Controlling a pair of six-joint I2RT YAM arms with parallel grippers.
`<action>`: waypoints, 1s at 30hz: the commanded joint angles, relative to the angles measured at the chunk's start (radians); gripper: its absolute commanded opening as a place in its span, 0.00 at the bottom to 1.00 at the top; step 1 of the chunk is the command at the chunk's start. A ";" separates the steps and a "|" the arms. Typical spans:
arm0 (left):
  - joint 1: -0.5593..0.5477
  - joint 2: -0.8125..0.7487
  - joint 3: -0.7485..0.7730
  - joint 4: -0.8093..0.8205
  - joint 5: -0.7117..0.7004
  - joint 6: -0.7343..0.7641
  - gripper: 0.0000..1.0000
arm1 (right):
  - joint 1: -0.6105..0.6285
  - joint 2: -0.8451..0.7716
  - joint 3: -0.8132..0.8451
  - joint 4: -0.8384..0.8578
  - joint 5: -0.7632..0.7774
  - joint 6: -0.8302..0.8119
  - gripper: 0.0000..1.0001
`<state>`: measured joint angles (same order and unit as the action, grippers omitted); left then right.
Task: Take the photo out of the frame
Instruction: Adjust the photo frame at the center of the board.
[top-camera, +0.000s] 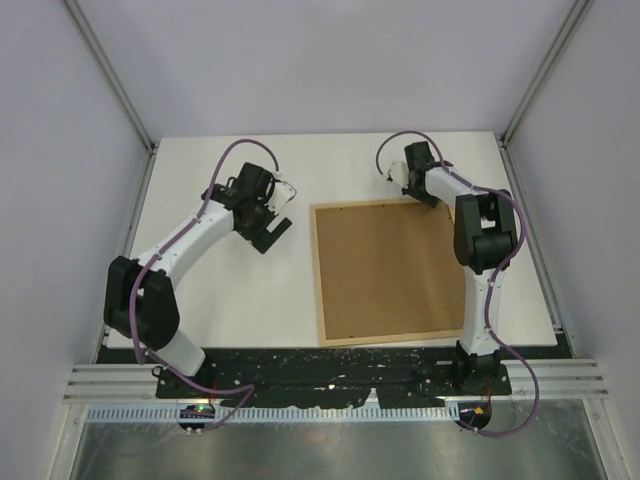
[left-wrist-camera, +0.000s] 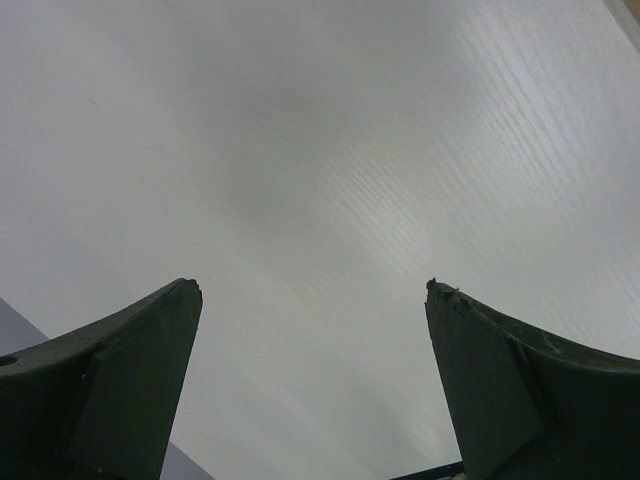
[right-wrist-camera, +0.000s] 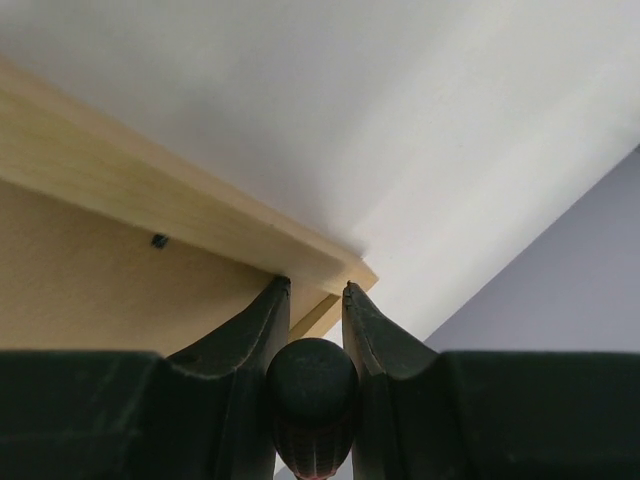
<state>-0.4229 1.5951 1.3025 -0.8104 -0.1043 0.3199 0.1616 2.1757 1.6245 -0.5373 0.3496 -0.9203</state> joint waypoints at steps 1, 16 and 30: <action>0.006 -0.058 -0.011 0.028 0.006 -0.015 0.99 | -0.001 0.088 0.060 0.143 0.071 -0.069 0.08; 0.010 -0.170 -0.127 0.043 -0.008 -0.024 0.99 | 0.278 0.265 0.328 0.247 -0.161 -0.213 0.08; 0.062 -0.153 -0.108 0.094 -0.077 -0.010 1.00 | 0.423 -0.065 0.278 0.117 -0.233 -0.109 0.08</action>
<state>-0.3698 1.4117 1.1389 -0.7822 -0.1284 0.3130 0.6270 2.3692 1.9278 -0.3428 0.1349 -1.0874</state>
